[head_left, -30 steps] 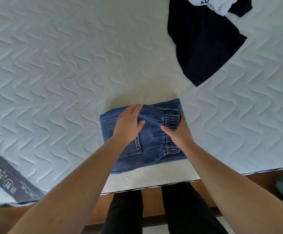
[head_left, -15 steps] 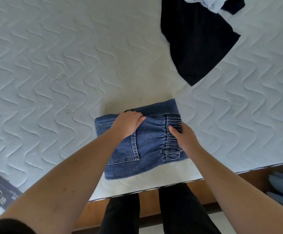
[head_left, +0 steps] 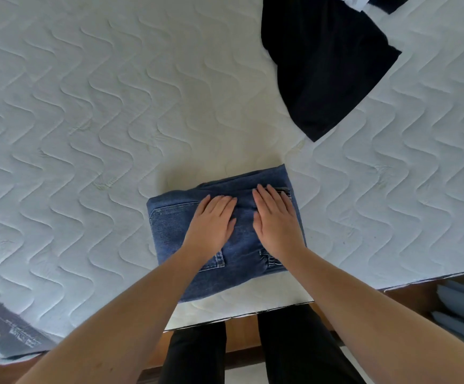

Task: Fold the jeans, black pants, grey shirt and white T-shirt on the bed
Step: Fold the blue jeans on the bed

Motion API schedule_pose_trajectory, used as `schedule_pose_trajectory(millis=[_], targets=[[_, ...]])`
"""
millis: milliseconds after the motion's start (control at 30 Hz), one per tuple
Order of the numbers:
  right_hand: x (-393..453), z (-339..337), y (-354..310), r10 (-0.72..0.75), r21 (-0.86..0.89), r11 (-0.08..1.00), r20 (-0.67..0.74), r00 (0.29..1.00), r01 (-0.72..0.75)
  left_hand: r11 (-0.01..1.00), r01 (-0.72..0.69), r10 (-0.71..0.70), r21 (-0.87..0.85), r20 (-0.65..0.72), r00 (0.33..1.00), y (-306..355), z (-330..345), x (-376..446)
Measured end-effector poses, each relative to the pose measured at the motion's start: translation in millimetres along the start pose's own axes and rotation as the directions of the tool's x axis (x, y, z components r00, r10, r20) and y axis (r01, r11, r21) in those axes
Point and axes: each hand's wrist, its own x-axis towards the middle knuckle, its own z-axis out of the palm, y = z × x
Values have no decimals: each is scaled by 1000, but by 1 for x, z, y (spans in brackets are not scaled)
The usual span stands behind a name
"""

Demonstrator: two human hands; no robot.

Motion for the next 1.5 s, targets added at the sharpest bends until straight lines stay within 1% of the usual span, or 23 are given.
schedule_pose_trajectory(millis=[100, 200, 433, 500, 533, 600, 667, 700, 767, 833, 867, 900, 933, 967, 1000, 1033, 1067, 1133, 1233, 1333, 1400, 1433, 1500], targets=[[6, 11, 3, 15, -55, 998, 61, 998, -12, 1000, 7, -11, 24, 155, 988, -5, 10, -12], [13, 25, 11, -8, -93, 996, 112, 994, 18, 999, 3, -13, 43, 240, 971, -13, 22, -11], [32, 36, 22, -39, -68, 996, 228, 973, 56, 995, 59, -82, 79, 339, 937, -16, 40, -1], [32, 30, 22, -51, -46, 997, 221, 974, 62, 996, 66, -85, 66, 356, 930, -15, 35, -1], [30, 26, 22, -63, -29, 997, 184, 981, 70, 997, 61, -73, 45, 358, 931, -14, 29, -1], [23, 15, 25, -53, 30, 998, 70, 996, 51, 999, 25, -17, -21, 305, 952, -16, 11, -1], [10, 8, 31, 108, 140, 985, -13, 994, -105, 1000, 14, -10, -23, 144, 990, -21, -7, -13], [4, 6, 34, 225, 217, 951, -5, 974, -218, 998, 50, -48, -37, 51, 998, -26, -15, -21], [-1, 5, 37, 407, 320, 852, 89, 909, -413, 967, 214, -226, -139, -74, 971, -39, -27, -41], [1, 5, 38, 486, 347, 788, 158, 859, -509, 858, 436, -476, -273, -102, 873, -52, -32, -64], [3, 5, 38, 507, 364, 763, 177, 844, -534, 762, 550, -604, -342, -72, 793, -57, -33, -74], [6, 4, 39, 522, 390, 734, 197, 830, -555, 621, 652, -722, -435, 5, 691, -61, -33, -82], [9, 4, 39, 530, 426, 702, 221, 818, -570, 413, 725, -810, -551, 141, 569, -63, -32, -88], [11, 3, 40, 528, 462, 673, 246, 813, -577, 142, 741, -833, -656, 325, 447, -62, -32, -92], [12, 3, 39, 518, 491, 652, 267, 812, -578, -120, 712, -780, -692, 509, 364, -61, -30, -95], [11, 2, 39, 508, 512, 638, 282, 814, -575, -276, 689, -694, -670, 635, 339, -61, -27, -98], [9, 1, 37, 498, 530, 627, 292, 817, -571, -303, 712, -622, -634, 698, 356, -61, -24, -101], [3, 0, 33, 479, 558, 615, 298, 826, -557, -193, 774, -554, -603, 718, 421, -63, -19, -107], [-5, 1, 31, 460, 573, 617, 292, 838, -539, -109, 794, -505, -598, 721, 474, -68, -17, -112], [-13, -5, 28, 443, 598, 613, 280, 852, -516, -69, 761, -489, -645, 687, 538, -73, -17, -118], [-23, -12, 21, 465, 627, 584, 263, 845, -516, -43, 728, -495, -684, 648, 579, -74, -22, -119], [-31, -15, 16, 486, 644, 564, 247, 838, -517, -8, 714, -491, -700, 625, 607, -74, -28, -118], [-50, -21, 2, 556, 680, 512, 203, 806, -524, 114, 685, -471, -720, 568, 675, -78, -43, -111]])
